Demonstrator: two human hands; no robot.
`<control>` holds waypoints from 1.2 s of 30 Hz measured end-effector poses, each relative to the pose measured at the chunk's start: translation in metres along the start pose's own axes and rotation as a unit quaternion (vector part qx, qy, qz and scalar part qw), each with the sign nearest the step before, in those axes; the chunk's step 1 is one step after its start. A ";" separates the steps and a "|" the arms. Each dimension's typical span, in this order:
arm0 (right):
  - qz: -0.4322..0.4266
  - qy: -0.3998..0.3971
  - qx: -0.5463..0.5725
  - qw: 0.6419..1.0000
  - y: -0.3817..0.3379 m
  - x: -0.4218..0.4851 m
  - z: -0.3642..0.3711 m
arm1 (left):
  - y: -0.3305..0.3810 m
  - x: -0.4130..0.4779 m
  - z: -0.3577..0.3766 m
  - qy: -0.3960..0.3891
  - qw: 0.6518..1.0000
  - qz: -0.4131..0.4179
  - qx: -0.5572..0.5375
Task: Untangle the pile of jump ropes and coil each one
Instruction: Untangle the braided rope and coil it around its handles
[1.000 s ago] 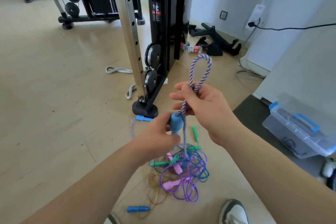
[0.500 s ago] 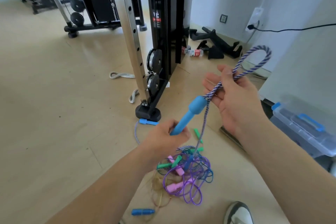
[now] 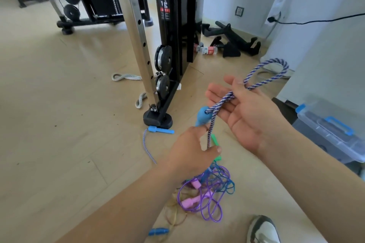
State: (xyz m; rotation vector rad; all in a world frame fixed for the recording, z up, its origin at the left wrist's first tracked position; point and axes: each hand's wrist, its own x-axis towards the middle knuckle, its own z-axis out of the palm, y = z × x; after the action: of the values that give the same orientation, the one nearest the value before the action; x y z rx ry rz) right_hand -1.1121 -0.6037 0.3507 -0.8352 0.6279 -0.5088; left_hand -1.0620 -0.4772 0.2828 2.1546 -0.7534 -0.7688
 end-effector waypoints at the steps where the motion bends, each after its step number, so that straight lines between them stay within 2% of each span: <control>1: 0.003 0.000 -0.004 1.000 0.000 0.000 0.001 | -0.001 0.000 -0.001 0.008 1.000 0.012 0.001; 5: 0.015 -0.019 -0.007 1.000 0.003 -0.006 0.003 | -0.002 0.003 -0.002 -0.004 0.999 0.006 -0.047; 8: -0.014 -0.005 -0.018 1.000 -0.001 -0.003 0.001 | -0.007 0.006 -0.002 -0.013 0.999 0.027 -0.018; 11: -0.084 0.054 -0.162 0.982 -0.006 0.007 -0.012 | -0.003 0.008 -0.015 0.013 0.999 0.035 0.036; 13: -0.097 0.067 -0.271 0.955 -0.003 0.013 -0.023 | 0.006 0.006 -0.028 0.060 0.996 0.034 -0.053; 15: -0.071 0.031 -0.355 0.932 0.004 0.015 -0.031 | 0.022 -0.001 -0.041 0.096 0.966 0.018 -0.238; 17: -0.025 -0.056 -0.426 0.903 0.010 0.011 -0.033 | 0.037 -0.007 -0.053 0.114 0.915 0.016 -0.388; 20: 0.057 -0.217 -0.426 0.877 0.015 0.000 -0.028 | 0.040 -0.009 -0.068 0.147 0.839 0.004 -0.523; 21: 0.082 -0.247 -0.424 0.868 0.017 -0.002 -0.027 | 0.039 -0.008 -0.073 0.162 0.814 -0.006 -0.558; 23: 0.071 -0.253 -0.502 0.824 0.021 -0.002 -0.030 | 0.035 -0.004 -0.081 0.176 0.776 -0.021 -0.605; 25: 0.017 -0.205 -0.581 0.788 0.024 0.000 -0.032 | 0.032 0.000 -0.085 0.162 0.790 -0.044 -0.590; 26: -0.002 -0.174 -0.573 0.801 0.026 0.001 -0.031 | 0.031 0.002 -0.084 0.153 0.819 -0.071 -0.549; 28: -0.025 -0.119 -0.471 0.874 0.024 0.003 -0.025 | 0.024 0.002 -0.076 0.096 0.905 -0.118 -0.397; 30: -0.052 -0.101 -0.382 0.917 0.018 0.001 -0.014 | 0.015 -0.003 -0.060 0.017 0.982 -0.080 -0.171; 32: -0.073 -0.129 -0.337 0.930 0.012 -0.005 -0.003 | 0.007 -0.006 -0.043 -0.030 0.999 0.000 -0.019; 36: -0.123 -0.172 -0.319 0.924 0.001 -0.014 0.013 | 0.002 -0.003 -0.034 -0.040 0.996 0.046 0.060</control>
State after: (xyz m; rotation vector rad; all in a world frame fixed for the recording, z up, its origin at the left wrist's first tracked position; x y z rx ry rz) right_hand -1.1133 -0.5875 0.3611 -1.5993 0.3575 -0.3659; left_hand -1.0407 -0.4613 0.3044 2.1890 -0.9556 -0.7828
